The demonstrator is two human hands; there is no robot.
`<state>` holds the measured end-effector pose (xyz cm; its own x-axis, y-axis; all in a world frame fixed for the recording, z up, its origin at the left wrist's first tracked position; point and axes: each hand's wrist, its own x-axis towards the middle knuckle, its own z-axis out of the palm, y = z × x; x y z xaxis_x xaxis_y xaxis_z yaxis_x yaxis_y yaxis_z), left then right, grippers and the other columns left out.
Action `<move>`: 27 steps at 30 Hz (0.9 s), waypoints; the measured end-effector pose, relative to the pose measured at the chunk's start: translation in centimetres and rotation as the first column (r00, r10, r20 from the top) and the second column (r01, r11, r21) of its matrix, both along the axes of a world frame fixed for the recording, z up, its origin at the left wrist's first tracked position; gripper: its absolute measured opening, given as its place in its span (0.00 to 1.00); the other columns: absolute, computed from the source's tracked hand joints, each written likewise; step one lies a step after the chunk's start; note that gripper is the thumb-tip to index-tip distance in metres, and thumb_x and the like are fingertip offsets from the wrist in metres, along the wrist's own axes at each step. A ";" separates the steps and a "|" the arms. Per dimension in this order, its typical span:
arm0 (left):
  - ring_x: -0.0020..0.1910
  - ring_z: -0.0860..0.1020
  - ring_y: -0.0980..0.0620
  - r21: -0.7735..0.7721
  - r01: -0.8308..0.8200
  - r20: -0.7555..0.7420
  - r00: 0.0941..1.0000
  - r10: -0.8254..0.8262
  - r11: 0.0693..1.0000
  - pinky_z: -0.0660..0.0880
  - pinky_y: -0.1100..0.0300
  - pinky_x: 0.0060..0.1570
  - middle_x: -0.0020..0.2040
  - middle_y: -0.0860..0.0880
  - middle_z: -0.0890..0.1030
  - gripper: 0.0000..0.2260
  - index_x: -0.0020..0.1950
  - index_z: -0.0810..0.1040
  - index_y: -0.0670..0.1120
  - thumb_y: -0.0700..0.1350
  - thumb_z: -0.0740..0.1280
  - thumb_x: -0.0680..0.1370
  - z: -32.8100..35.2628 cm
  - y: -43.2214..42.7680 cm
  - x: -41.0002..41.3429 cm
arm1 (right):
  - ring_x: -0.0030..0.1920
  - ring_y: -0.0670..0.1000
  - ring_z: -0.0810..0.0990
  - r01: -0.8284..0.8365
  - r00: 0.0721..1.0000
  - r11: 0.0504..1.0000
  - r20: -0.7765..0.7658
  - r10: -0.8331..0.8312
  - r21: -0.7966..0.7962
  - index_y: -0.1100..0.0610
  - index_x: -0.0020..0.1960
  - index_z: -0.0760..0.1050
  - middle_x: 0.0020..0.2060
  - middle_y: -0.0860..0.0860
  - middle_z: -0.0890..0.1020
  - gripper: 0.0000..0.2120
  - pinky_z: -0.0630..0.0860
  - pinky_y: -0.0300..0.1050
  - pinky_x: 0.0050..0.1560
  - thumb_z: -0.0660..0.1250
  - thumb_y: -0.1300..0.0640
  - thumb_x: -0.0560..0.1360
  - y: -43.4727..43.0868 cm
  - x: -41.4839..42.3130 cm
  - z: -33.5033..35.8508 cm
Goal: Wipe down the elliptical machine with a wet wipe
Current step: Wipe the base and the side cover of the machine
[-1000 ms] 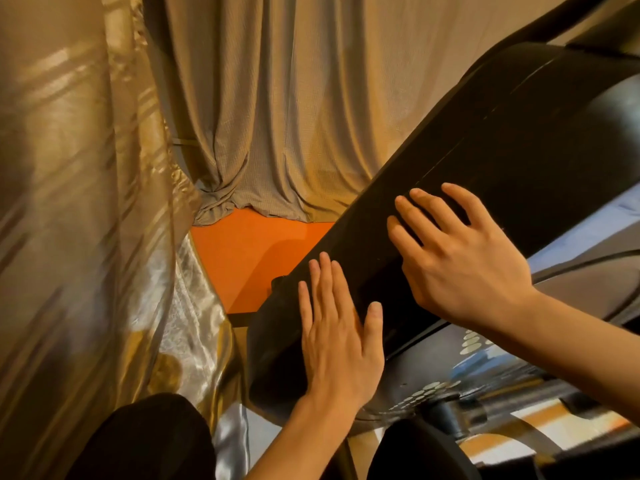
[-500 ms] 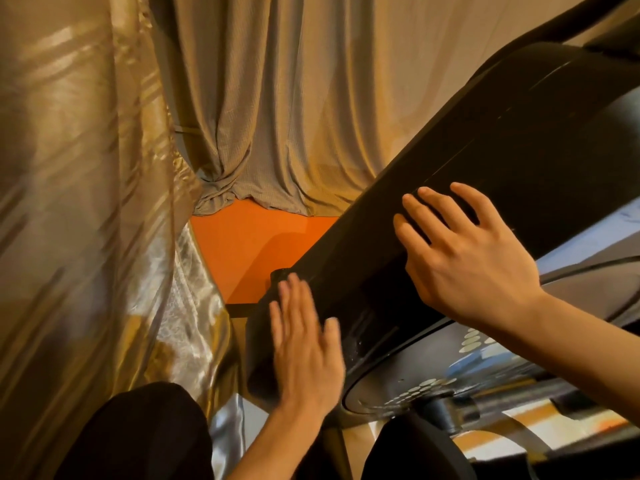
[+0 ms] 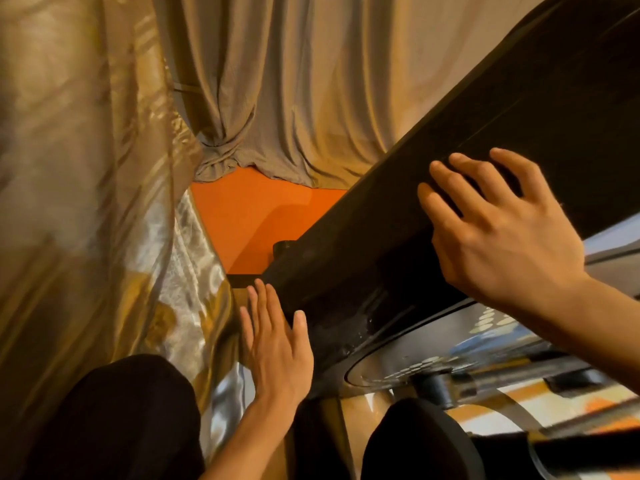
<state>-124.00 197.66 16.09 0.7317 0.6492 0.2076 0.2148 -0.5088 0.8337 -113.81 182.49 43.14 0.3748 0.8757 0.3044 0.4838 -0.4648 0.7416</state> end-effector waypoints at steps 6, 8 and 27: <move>0.85 0.45 0.50 0.122 0.158 0.192 0.965 -0.180 0.980 0.40 0.49 0.82 0.85 0.44 0.48 0.37 0.84 0.51 0.39 0.65 0.39 0.85 6.6 -2.2 2.3 | 0.73 0.64 0.72 -0.006 1.000 1.000 0.018 0.006 0.000 0.63 0.70 0.74 0.71 0.64 0.75 0.23 0.63 0.64 0.74 0.52 0.50 0.86 0.1 -0.1 -0.1; 0.85 0.47 0.48 0.121 0.118 0.191 0.972 -0.139 0.986 0.42 0.47 0.83 0.85 0.43 0.50 0.36 0.84 0.52 0.40 0.64 0.40 0.85 4.6 -1.8 1.8 | 0.73 0.64 0.72 -0.016 1.000 1.000 0.010 0.016 0.004 0.63 0.70 0.74 0.71 0.64 0.75 0.22 0.63 0.64 0.74 0.53 0.50 0.86 0.0 -0.1 -0.1; 0.85 0.49 0.46 0.006 -0.024 0.143 0.989 0.022 1.000 0.44 0.44 0.82 0.85 0.43 0.53 0.36 0.84 0.55 0.37 0.63 0.42 0.85 -1.2 -1.6 -0.4 | 0.74 0.66 0.69 0.027 0.999 0.999 -0.037 -0.029 -0.030 0.64 0.72 0.72 0.73 0.65 0.72 0.24 0.59 0.64 0.74 0.52 0.50 0.86 0.1 -0.6 0.1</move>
<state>-124.38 196.03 14.84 0.6791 0.6636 0.3138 0.1055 -0.5112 0.8529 -114.41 182.63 43.21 0.4101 0.8730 0.2639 0.4989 -0.4569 0.7365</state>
